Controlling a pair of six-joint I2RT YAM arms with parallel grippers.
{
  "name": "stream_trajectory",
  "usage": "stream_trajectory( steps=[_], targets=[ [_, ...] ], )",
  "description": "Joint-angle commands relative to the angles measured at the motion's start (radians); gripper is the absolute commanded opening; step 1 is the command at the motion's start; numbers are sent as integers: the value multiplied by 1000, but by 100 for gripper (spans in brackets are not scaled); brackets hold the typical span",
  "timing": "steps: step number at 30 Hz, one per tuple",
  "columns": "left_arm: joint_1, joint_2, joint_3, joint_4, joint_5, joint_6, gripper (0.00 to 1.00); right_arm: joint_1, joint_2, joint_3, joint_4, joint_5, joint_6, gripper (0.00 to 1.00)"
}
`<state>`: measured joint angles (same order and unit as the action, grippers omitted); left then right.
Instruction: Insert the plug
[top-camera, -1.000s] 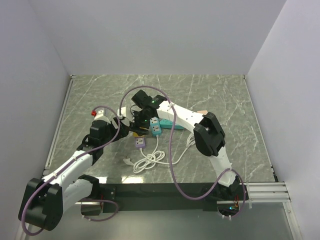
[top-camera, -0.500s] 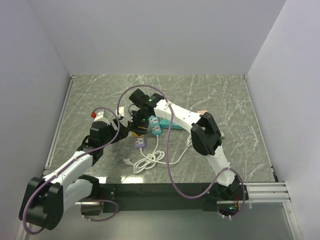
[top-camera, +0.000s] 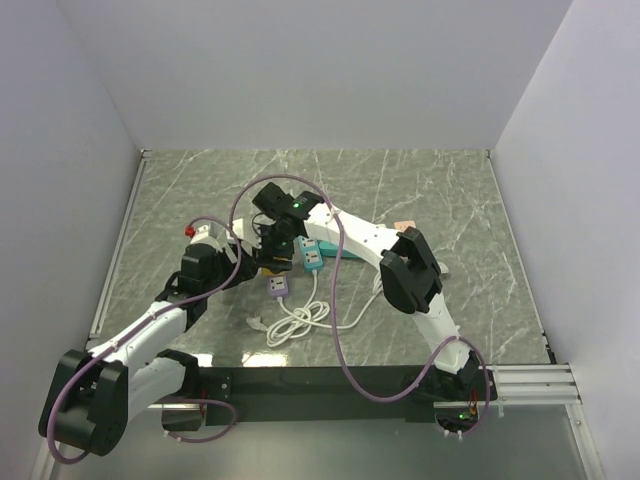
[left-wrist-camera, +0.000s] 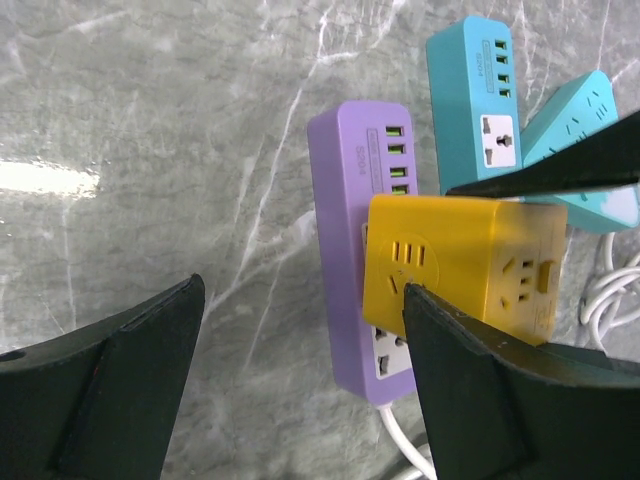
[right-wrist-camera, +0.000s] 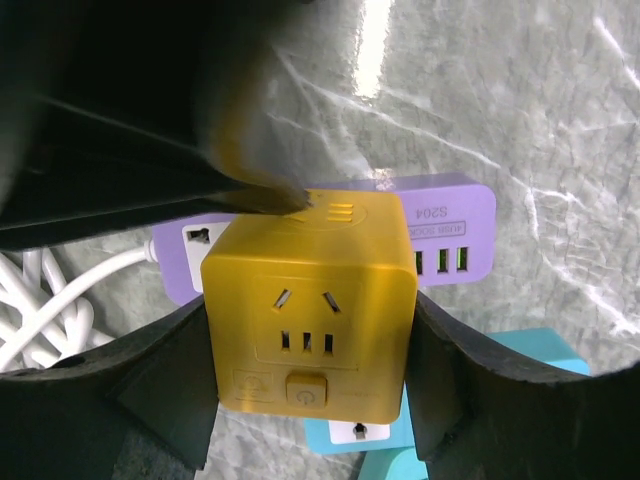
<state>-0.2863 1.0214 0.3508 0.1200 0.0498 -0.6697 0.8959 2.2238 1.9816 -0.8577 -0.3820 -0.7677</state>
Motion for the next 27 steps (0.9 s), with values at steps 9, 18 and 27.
stream_trajectory(
  steps=[9,18,27],
  targets=[
    [-8,-11,25,124,68,-11,88,67,5,-47,-1,-12,2,0],
    [-8,-23,25,179,73,-36,89,70,33,-17,-12,15,8,0],
    [-8,-168,10,130,24,-51,89,71,20,-32,3,5,5,0]
  ],
)
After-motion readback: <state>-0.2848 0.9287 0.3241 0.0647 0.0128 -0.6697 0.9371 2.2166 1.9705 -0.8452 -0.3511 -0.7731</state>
